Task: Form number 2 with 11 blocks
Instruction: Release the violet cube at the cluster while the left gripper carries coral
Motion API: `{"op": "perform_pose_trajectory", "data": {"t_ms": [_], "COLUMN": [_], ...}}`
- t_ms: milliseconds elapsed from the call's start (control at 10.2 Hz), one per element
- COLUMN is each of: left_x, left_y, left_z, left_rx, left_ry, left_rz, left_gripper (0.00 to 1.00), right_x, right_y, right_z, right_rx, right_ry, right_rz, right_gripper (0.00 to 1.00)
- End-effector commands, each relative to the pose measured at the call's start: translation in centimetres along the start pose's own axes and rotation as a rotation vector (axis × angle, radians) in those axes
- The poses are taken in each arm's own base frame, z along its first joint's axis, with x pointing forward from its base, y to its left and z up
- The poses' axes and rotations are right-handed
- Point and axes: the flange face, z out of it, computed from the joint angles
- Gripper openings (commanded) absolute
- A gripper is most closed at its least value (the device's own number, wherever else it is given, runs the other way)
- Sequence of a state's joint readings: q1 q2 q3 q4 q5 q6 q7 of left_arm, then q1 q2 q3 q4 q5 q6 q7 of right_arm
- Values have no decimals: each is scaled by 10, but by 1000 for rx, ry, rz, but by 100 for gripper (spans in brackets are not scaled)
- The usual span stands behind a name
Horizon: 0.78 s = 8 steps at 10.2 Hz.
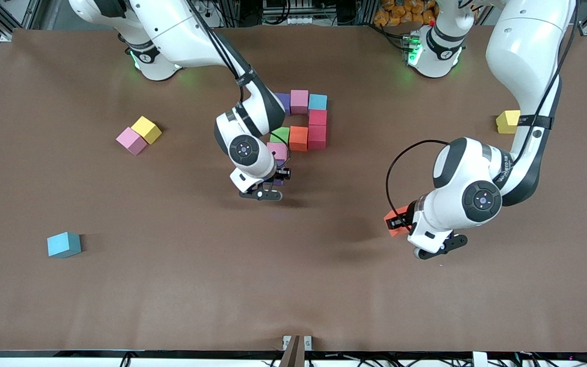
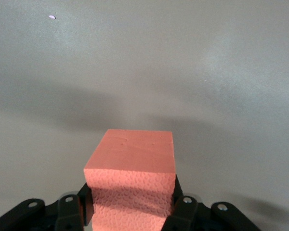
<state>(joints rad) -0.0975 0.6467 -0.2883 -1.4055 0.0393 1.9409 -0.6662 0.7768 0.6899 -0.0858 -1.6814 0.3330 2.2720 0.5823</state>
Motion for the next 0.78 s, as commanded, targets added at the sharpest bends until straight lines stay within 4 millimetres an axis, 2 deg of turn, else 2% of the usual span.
{"op": "perform_pose_trajectory", "data": {"t_ms": [0,488,586,683], "left_x": [2,6,7,11], "left_y": [-1,-7,-8,-14], "left_z": [-4,2,2,1], "left_rx": [-22,-18,-19,-20], "left_ry": [-8,-15,-15,-14], "left_rz": [-14,-31,-33,-43], "left_gripper": [0,0,0,0], "right_x": [-11,-19,-19,-19], "right_y": [-6,1,1,2], "right_z": [4,8,9,9], "right_rx": [-2,-19,-20,-20], "right_ry": [-2,-14,-15,-17], "right_rz": [5,-4,5,11], "right_gripper": [27,27,37,73]}}
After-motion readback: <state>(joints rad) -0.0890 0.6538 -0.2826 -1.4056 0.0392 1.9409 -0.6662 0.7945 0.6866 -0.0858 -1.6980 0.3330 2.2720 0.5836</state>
